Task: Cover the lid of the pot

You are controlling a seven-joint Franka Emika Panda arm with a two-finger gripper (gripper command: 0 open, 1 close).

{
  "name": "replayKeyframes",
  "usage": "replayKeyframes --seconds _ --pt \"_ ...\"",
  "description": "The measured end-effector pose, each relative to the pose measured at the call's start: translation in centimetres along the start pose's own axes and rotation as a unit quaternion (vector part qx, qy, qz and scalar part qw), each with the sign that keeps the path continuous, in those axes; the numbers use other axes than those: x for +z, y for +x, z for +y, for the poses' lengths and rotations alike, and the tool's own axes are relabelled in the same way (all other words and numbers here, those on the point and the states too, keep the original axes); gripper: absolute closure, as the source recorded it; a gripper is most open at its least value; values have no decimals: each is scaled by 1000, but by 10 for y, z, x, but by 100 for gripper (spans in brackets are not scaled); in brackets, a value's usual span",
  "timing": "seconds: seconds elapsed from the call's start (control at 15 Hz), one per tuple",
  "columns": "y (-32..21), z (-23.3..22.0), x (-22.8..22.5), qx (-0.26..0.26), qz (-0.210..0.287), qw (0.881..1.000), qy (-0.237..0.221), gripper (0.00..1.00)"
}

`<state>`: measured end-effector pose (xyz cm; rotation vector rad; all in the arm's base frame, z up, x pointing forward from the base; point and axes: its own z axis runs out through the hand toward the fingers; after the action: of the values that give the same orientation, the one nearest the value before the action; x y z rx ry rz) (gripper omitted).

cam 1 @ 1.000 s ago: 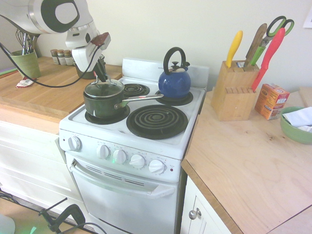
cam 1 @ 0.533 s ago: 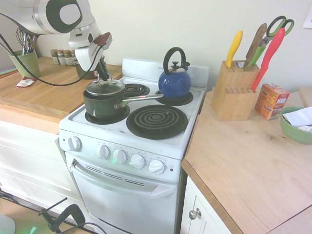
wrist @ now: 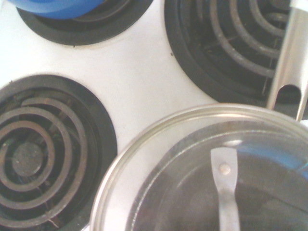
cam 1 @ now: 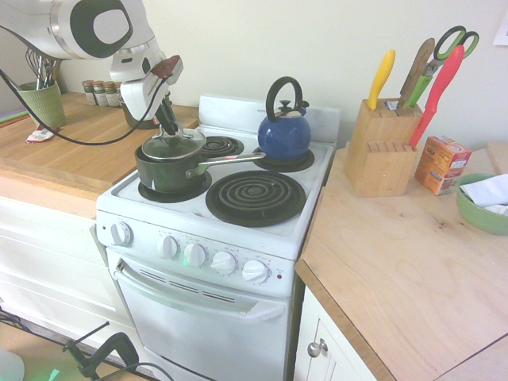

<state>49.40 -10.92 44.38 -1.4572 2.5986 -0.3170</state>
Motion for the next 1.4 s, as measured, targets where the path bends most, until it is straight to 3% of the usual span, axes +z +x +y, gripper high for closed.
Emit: replayKeyframes --seconds 1.4 --pt "13 12 -27 -3 24 999 -25 100"
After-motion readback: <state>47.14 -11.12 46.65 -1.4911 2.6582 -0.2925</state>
